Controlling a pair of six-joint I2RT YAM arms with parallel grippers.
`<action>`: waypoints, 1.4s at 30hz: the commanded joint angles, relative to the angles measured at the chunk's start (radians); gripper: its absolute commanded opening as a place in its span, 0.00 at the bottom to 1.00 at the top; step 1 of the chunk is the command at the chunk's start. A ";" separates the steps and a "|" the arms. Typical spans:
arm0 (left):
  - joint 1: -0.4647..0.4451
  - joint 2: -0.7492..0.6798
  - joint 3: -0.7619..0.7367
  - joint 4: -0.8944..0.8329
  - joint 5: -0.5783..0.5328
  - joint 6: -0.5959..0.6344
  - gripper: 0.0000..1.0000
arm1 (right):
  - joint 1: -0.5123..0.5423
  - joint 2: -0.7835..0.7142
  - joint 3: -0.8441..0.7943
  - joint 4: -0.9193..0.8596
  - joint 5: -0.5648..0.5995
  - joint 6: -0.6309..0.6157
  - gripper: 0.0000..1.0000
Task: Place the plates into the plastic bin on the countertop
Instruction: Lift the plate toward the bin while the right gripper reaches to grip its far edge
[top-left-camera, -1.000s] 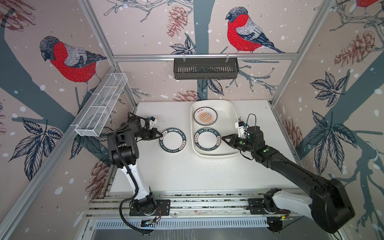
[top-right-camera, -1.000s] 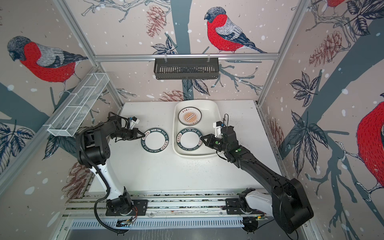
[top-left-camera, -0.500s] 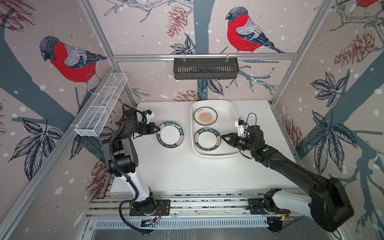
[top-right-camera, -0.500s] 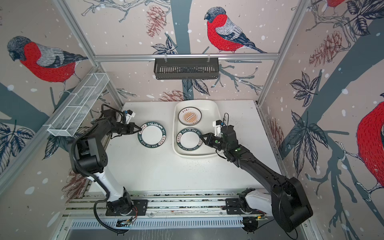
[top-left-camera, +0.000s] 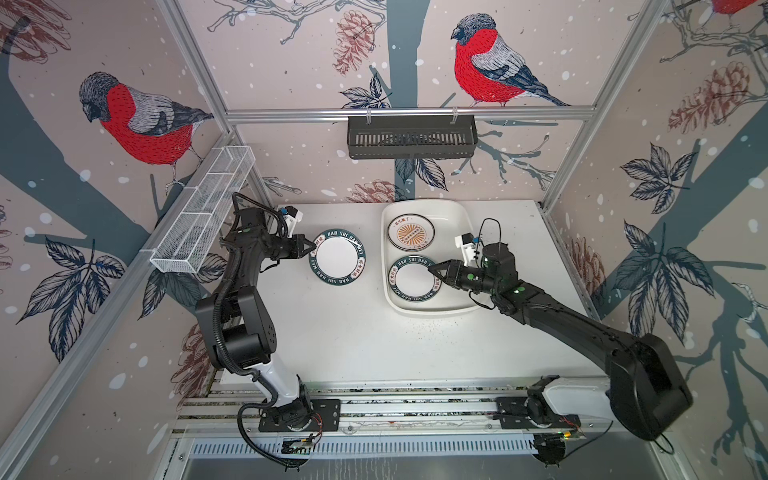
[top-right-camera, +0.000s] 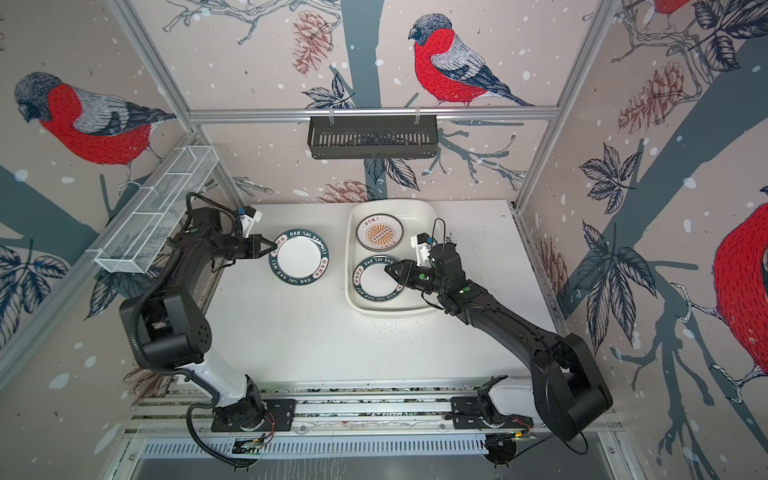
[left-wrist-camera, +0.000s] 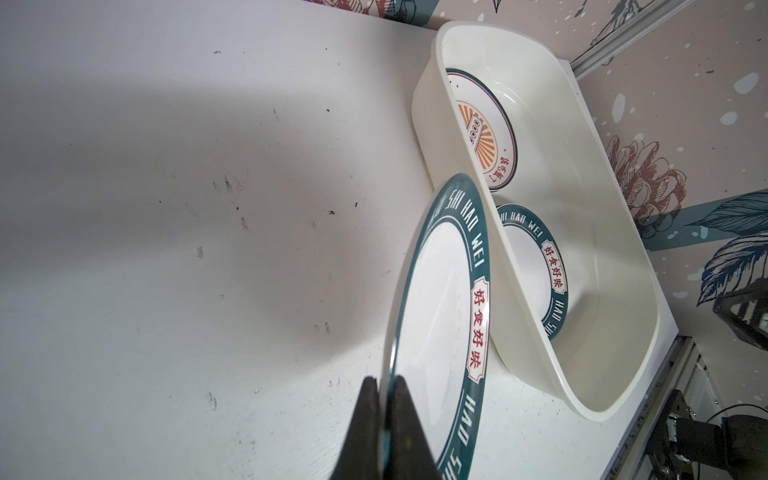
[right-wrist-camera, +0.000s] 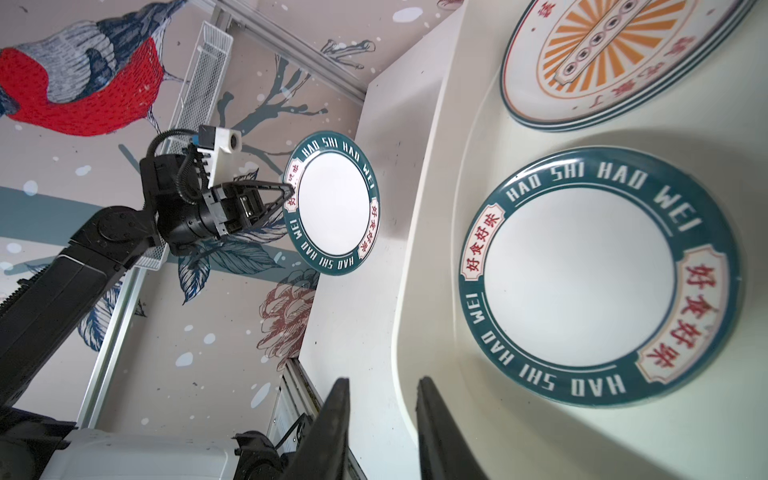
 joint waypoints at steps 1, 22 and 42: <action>-0.001 -0.030 0.018 -0.020 0.058 -0.014 0.00 | 0.033 0.050 0.050 0.058 -0.046 -0.039 0.32; -0.127 -0.214 -0.017 -0.040 0.158 -0.037 0.00 | 0.121 0.214 0.144 0.246 0.001 0.000 0.32; -0.216 -0.274 -0.087 0.030 0.206 -0.116 0.00 | 0.151 0.279 0.164 0.348 -0.019 0.040 0.21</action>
